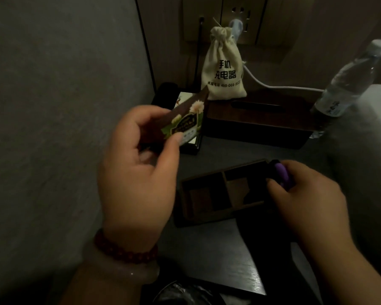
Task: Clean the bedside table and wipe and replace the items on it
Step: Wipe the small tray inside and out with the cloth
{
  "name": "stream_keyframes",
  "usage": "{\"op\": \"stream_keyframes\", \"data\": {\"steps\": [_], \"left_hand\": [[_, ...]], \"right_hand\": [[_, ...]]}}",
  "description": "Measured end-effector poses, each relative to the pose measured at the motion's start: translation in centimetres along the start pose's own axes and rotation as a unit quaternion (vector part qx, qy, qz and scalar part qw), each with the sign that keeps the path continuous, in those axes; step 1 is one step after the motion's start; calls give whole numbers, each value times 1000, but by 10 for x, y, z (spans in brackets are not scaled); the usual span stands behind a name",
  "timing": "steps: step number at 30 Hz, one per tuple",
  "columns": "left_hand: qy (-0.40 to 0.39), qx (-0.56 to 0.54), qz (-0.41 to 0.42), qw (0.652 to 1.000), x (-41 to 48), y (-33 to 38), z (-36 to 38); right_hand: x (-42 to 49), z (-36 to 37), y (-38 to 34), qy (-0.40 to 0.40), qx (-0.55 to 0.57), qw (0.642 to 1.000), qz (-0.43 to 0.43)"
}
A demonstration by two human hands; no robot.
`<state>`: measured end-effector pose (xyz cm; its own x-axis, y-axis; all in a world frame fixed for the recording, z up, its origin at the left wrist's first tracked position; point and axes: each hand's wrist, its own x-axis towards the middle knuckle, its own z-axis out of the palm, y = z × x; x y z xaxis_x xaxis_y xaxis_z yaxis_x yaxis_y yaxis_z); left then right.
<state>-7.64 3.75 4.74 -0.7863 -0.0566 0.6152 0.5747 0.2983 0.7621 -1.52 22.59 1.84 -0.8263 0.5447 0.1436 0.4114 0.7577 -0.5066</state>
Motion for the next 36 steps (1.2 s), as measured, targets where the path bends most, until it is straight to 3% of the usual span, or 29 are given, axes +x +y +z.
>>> {"op": "stream_keyframes", "data": {"steps": [3, 7, 9, 11, 14, 16, 19, 23, 26, 29, 32, 36], "left_hand": [[-34, 146, 75, 986, -3, -19, -4], [-119, 181, 76, 973, -17, -45, 0], [-136, 180, 20, 974, -22, -53, 2], [-139, 175, -87, 971, -24, -59, 4], [-156, 103, -302, 935, -24, -68, 5], [-165, 80, -352, 918, -23, -74, 7], [-207, 125, -323, 915, -24, -78, 7], [-263, 238, -191, 915, -30, -77, 7], [-340, 169, -71, 922, -29, -68, 4], [-404, 85, -58, 909, -32, -58, 5], [-382, 47, -26, 923, -38, -58, 10], [-297, 22, -29, 954, -41, -59, 9]], "right_hand": [[4, -4, 7, 21, -14, 999, 29], [9, -6, 12, 22, -22, 998, 56], [9, -6, 13, 14, -22, 998, 58], [8, -5, 13, 14, -20, 998, 58], [8, -5, 14, 6, -14, 998, 57], [9, -4, 15, 3, -10, 998, 58], [11, -4, 19, 15, -8, 998, 56], [13, -6, 23, 21, -2, 999, 46], [15, -9, 27, 34, 9, 999, 31], [14, -13, 27, 42, 49, 998, 9], [11, -13, 21, 51, 118, 991, -24], [9, -10, 16, 40, 203, 978, -19]]}}
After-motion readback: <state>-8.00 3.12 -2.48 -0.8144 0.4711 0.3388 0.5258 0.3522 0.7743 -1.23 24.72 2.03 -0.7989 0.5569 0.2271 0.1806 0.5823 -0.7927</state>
